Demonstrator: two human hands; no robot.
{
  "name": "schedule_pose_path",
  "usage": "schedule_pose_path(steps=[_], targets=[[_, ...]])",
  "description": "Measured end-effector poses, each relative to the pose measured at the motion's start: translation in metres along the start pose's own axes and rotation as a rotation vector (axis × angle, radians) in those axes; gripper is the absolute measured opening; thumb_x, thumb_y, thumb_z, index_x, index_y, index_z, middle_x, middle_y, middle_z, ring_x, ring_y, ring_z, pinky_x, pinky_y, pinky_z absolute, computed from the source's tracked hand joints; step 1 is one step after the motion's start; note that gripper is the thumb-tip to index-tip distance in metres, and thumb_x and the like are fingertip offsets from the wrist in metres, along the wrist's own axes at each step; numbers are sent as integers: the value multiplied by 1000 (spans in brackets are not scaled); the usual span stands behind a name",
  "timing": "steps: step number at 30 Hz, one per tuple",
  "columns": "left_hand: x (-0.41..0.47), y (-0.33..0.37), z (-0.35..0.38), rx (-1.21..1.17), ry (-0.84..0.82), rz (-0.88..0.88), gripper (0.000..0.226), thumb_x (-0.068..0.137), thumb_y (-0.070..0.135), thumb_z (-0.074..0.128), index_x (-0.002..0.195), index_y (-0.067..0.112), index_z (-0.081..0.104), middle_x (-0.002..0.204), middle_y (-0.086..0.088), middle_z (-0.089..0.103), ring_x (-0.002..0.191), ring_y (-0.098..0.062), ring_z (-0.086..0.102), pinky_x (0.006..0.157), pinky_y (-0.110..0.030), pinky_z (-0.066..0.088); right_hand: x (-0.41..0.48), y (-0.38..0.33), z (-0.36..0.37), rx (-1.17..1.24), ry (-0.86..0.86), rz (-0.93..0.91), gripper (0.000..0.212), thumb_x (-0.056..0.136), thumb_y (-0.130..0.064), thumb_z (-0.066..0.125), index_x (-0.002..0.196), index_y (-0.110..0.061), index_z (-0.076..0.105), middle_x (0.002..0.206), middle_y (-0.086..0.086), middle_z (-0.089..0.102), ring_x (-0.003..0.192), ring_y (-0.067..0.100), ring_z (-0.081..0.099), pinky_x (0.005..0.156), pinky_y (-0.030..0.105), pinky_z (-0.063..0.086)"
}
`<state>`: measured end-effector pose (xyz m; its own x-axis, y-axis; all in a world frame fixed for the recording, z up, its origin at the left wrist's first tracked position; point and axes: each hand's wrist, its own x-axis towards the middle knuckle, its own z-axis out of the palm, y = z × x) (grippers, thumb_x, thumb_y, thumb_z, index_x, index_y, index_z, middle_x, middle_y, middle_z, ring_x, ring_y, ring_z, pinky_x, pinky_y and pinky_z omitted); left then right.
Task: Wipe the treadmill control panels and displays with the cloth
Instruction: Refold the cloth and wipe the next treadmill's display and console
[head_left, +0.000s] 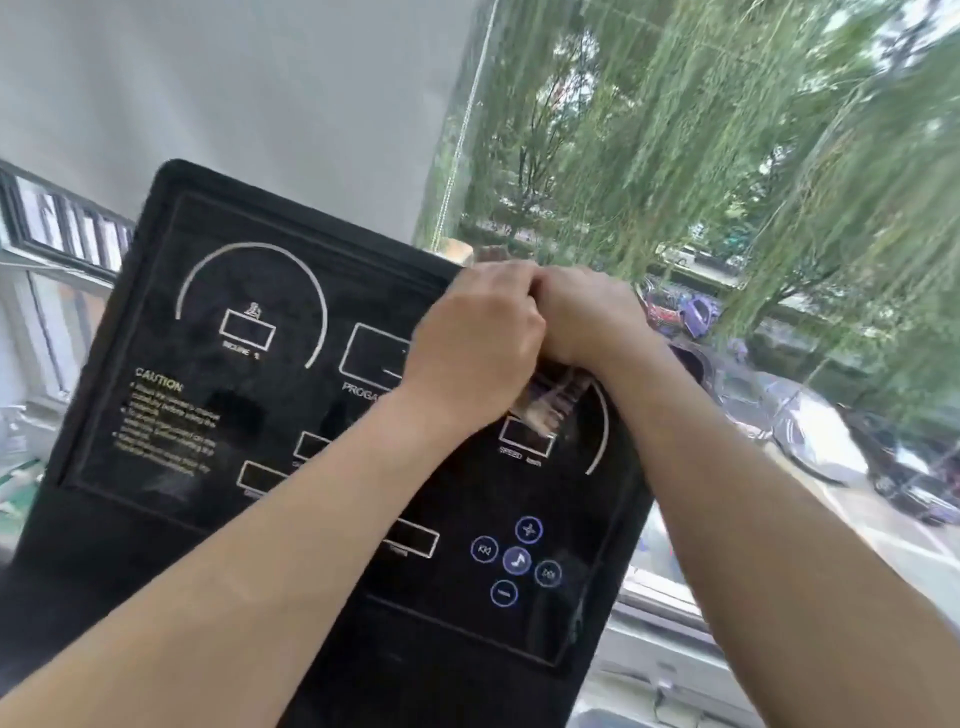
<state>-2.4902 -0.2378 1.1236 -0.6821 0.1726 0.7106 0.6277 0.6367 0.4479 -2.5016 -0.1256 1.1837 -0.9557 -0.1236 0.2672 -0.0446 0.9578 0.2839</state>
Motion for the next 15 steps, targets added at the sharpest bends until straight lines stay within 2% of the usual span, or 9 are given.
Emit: schedule_pose_path(steps=[2, 4, 6, 8, 10, 12, 14, 15], targets=[[9, -5, -2, 123, 30, -44, 33, 97, 21, 36, 119, 13, 58, 112, -7, 65, 105, -25, 55, 94, -36, 41, -1, -5, 7, 34, 136, -18, 33, 90, -32, 44, 117, -22, 58, 104, 5, 64, 87, 28, 59, 68, 33, 39], [12, 1, 5, 273, -32, 23, 41, 96, 26, 28, 119, 14, 59, 115, -8, 66, 108, -29, 56, 103, -43, 38, -13, 10, 11, 78, 181, -1, 31, 90, -36, 42, 113, -25, 60, 93, 2, 62, 85, 27, 59, 65, 32, 38], [13, 19, 19, 352, -119, 61, 46, 97, 31, 23, 118, 13, 60, 118, -9, 64, 113, -30, 55, 109, -46, 32, -27, 37, 16, 126, 196, 60, 23, 88, -39, 43, 97, -27, 60, 80, -3, 54, 77, 23, 54, 64, 29, 36], [14, 44, 37, 378, -178, 84, 46, 100, 34, 22, 117, 13, 59, 121, -10, 62, 116, -30, 53, 111, -44, 28, -41, 70, 27, 197, 204, 126, 14, 87, -35, 46, 84, -25, 55, 77, -5, 52, 76, 22, 51, 62, 29, 35], [18, 67, 54, 401, -199, 114, 47, 101, 37, 22, 118, 13, 59, 123, -11, 61, 119, -30, 51, 112, -42, 24, -58, 89, 47, 526, 229, 219, 13, 86, -25, 49, 74, -21, 52, 73, -4, 53, 72, 20, 51, 59, 30, 36], [17, 85, 66, 436, -222, 136, 48, 100, 41, 23, 118, 13, 58, 123, -11, 60, 118, -30, 50, 111, -41, 23, -73, 88, 73, 1084, 314, 304, 14, 86, -23, 52, 73, -24, 50, 73, -4, 56, 68, 14, 52, 61, 33, 40], [14, 91, 75, 461, -224, 175, 45, 99, 41, 25, 117, 15, 57, 121, -9, 60, 116, -29, 50, 112, -41, 22, -81, 78, 91, 1508, 406, 397, 11, 88, -30, 53, 87, -21, 59, 86, 5, 66, 77, 16, 60, 69, 42, 50], [13, 92, 77, 453, -218, 188, 44, 98, 40, 25, 118, 16, 56, 122, -8, 59, 117, -28, 49, 114, -42, 21, -82, 73, 96, 1616, 435, 402, 18, 91, -31, 54, 99, -17, 62, 96, 9, 69, 84, 17, 64, 77, 43, 53]])
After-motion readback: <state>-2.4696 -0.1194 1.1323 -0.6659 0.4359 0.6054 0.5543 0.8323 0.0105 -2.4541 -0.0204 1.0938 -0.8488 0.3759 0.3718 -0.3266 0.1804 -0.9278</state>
